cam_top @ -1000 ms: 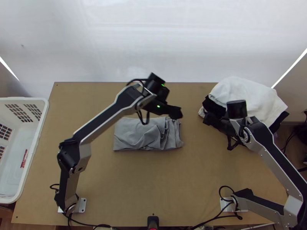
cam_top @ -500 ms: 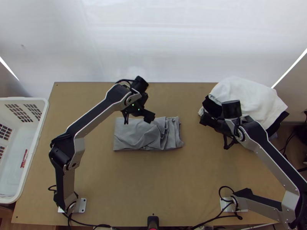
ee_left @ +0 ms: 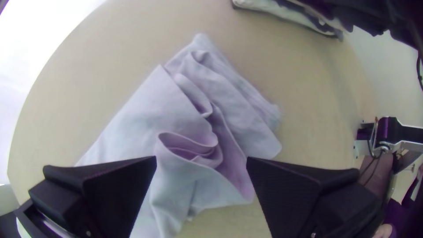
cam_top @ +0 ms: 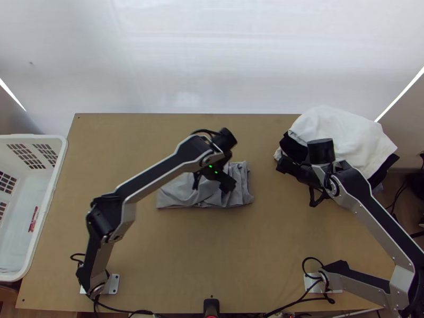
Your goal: Fold the t-shirt
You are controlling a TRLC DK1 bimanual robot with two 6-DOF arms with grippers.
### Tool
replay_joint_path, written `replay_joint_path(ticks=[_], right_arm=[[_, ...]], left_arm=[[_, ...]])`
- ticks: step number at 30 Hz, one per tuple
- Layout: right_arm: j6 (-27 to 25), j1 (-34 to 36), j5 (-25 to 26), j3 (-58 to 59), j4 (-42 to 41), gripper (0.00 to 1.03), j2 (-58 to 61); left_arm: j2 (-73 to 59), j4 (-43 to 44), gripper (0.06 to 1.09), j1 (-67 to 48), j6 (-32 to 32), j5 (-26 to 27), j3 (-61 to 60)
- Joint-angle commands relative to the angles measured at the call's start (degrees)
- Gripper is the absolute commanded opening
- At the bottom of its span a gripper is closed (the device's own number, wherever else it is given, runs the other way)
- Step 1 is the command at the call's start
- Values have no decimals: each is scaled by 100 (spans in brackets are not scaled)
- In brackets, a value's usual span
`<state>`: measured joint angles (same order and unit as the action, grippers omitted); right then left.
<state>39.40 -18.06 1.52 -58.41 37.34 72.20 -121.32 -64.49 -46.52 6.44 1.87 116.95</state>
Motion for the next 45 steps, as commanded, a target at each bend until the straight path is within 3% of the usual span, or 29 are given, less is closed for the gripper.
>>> replay_joint_path(ticks=[1,11,24,25,27,28,30,31,45], right_arm=[[-11,57,-2,-12,1,99,-40],[-55,312,-134,-3,19,99,-277],[-266,875,-512,172,203,99,-796],[-292,910,-530,190,221,99,-822],[-301,980,-591,207,238,99,-866],[-327,998,-600,216,247,99,-892],[-363,1042,-627,216,265,99,-936],[-371,1077,-644,216,265,99,-945],[-389,1165,-794,216,317,99,-1068]], left_arm=[[-393,-187,105,-428,95,-20,443],[-999,-389,105,-568,262,-90,927],[-1087,-618,103,-507,121,-547,891],[-1078,-635,99,-516,86,-644,883],[-1026,-653,80,-525,42,-758,821],[-973,-609,64,-533,42,-776,768],[-920,-512,22,-542,68,-820,751],[-902,-415,9,-542,86,-881,751],[-393,-310,9,-252,314,-899,663]])
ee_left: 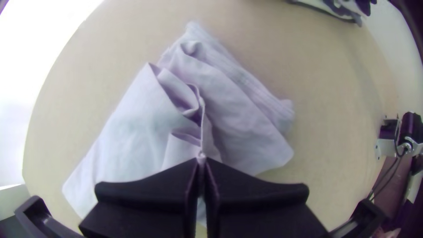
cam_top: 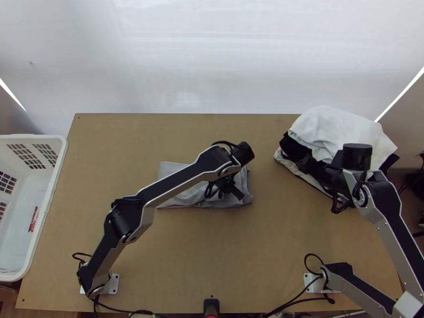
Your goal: Fold the t-shirt
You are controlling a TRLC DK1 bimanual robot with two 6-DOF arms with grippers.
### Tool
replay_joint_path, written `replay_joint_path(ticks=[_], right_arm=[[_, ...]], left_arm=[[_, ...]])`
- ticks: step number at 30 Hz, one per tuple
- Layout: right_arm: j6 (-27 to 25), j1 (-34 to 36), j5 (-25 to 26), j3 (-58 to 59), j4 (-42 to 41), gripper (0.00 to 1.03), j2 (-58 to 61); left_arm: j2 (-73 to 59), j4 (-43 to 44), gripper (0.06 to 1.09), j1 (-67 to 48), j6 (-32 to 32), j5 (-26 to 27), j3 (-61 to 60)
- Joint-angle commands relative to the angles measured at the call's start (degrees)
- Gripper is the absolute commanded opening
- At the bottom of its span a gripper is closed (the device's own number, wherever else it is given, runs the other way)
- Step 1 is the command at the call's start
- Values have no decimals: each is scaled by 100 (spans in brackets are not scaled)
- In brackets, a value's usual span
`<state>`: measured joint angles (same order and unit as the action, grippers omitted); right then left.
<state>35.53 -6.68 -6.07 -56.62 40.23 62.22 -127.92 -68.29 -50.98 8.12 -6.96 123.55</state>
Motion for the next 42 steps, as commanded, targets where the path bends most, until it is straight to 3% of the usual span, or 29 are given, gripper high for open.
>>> replay_joint_path(ticks=[1,21,42], right_arm=[[-2,35,-35,46,29,99,-78],[16,-53,-88,318,29,99,-140],[7,35,-88,591,-103,99,-210]], left_arm=[[311,70,9,238,225,-16,12],[522,352,9,0,717,-25,618],[-67,1310,11,-641,823,248,688]])
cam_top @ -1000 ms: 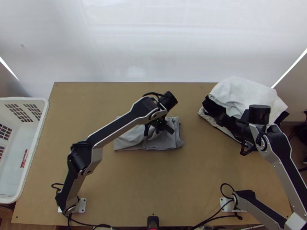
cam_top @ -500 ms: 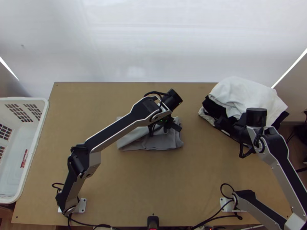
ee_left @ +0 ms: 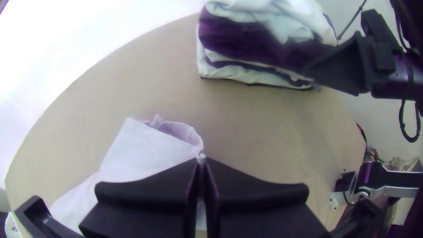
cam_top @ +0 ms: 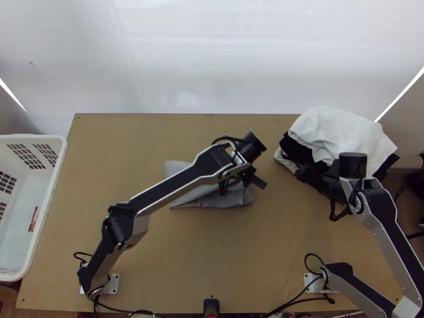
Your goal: Fold the t-shirt
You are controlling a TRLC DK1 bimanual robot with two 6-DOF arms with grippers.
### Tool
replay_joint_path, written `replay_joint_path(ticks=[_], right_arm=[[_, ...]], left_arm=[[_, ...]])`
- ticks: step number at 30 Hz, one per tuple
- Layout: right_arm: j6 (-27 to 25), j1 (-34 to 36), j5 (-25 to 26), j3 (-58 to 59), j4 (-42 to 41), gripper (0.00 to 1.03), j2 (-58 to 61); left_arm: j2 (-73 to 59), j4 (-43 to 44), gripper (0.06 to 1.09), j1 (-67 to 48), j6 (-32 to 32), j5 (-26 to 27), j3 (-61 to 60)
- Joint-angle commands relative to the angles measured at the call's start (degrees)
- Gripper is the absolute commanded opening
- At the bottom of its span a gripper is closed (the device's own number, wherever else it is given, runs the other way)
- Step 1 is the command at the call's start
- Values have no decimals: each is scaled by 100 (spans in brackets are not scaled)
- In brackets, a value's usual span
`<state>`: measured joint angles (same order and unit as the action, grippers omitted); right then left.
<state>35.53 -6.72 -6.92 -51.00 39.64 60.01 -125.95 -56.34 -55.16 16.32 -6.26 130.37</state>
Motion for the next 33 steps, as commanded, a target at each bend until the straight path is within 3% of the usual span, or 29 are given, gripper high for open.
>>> replay_joint_path(ticks=[1,2,3,4,16,18,21,26,33], right_arm=[[7,57,-3,29,-44,99,11],[16,66,-3,29,-53,99,11],[24,74,-3,29,-61,99,2],[33,83,-3,29,-70,99,11],[86,-251,-11,126,-545,99,433],[332,-356,-293,126,-545,99,670],[1123,-427,-1277,55,-536,99,1083],[1378,-1314,-1330,-164,-738,99,1619],[1272,-1604,-1426,-657,-923,99,2753]], left_arm=[[-263,123,27,-241,-14,178,6],[-263,114,58,-268,-23,204,6],[-263,105,96,-276,-102,406,6],[-255,105,104,-268,-181,732,15],[238,307,104,356,-6,793,85],[317,220,104,646,117,793,85],[466,35,104,1103,153,600,50],[1090,-9,104,1666,232,257,-125],[1635,-158,104,2299,135,196,-240]])
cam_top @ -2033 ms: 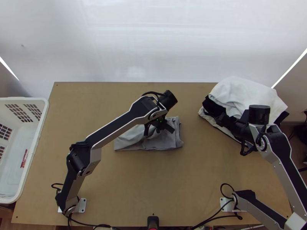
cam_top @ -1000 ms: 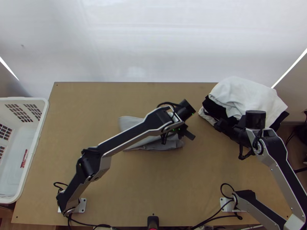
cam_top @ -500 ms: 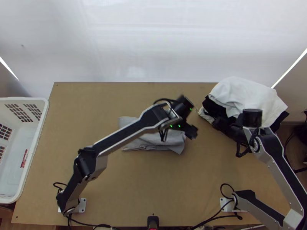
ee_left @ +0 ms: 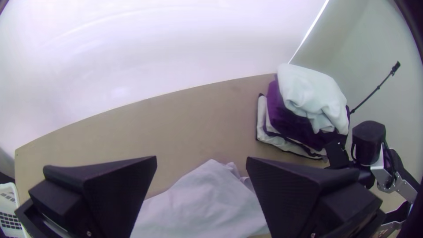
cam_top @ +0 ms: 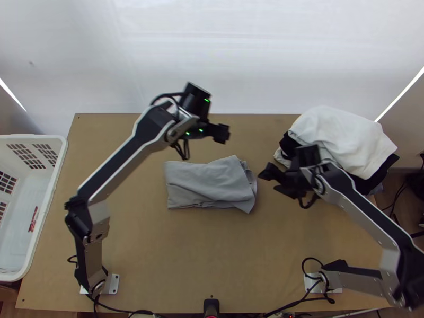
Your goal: Fold the t-shirt
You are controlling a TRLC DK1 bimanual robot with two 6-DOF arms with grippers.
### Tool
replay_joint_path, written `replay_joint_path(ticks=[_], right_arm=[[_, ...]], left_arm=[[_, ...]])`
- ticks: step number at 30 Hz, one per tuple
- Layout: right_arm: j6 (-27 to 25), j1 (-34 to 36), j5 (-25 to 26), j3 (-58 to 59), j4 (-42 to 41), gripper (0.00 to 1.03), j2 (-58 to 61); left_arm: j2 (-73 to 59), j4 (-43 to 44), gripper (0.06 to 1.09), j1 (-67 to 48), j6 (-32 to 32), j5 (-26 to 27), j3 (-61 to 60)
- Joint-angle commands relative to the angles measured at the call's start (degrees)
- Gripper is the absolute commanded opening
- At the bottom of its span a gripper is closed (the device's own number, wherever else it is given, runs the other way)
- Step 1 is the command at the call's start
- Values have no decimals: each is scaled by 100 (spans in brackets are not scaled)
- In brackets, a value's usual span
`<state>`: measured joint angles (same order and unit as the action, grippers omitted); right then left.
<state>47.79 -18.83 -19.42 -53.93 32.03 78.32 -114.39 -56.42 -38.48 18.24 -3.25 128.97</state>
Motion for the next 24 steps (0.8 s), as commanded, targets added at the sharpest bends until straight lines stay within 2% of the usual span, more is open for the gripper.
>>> replay_joint_path(ticks=[1,12,24], right_arm=[[2,-411,-176,-364,-312,99,1001],[-551,-411,-167,-258,-1094,99,1563],[-595,-569,-176,-170,-1384,99,1976]], left_arm=[[523,-176,104,719,-93,-115,-100],[822,-334,104,1229,-233,-124,-135],[857,-369,104,1334,-260,-247,-135]])
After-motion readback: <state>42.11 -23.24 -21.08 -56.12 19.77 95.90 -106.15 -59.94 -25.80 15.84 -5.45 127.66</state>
